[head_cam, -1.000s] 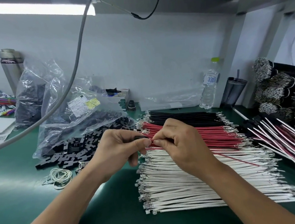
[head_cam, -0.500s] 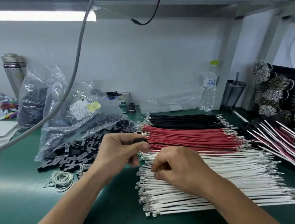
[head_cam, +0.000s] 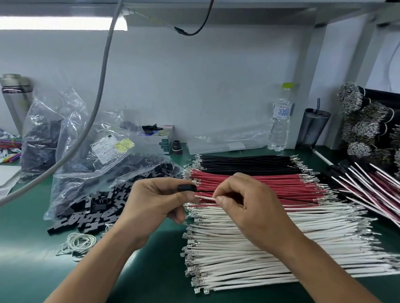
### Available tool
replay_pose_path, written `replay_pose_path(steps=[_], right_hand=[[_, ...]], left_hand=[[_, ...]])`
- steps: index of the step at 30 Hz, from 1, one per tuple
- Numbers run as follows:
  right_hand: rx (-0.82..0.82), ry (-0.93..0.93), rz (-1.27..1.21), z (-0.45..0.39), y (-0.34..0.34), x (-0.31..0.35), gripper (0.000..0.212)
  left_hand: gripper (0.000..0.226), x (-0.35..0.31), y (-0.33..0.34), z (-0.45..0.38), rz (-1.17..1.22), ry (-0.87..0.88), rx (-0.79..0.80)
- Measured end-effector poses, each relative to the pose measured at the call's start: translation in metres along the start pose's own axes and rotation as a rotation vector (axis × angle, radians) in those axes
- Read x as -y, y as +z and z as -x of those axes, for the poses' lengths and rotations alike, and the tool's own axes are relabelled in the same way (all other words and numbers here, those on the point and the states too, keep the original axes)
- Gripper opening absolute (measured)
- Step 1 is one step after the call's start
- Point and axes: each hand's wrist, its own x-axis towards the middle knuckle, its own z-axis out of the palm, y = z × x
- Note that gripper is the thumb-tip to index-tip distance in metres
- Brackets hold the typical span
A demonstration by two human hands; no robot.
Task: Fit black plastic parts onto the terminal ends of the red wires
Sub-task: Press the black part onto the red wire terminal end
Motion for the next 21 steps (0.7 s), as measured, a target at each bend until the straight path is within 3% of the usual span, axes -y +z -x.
replay_pose_path(steps=[12,21], right_hand=[[-0.104,-0.129,-0.078,-0.0006,-0.0006,-0.0023,0.008],[-0.173,-0.279,0.232,-0.0021,0.0003,0.0020,0.008]], left_hand=[[0.034,-0.0022,-0.0033,0.0010,0.017,-0.021,0.080],[0.036,-0.0039,-0.0031,0.0028,0.009,-0.032,0.110]])
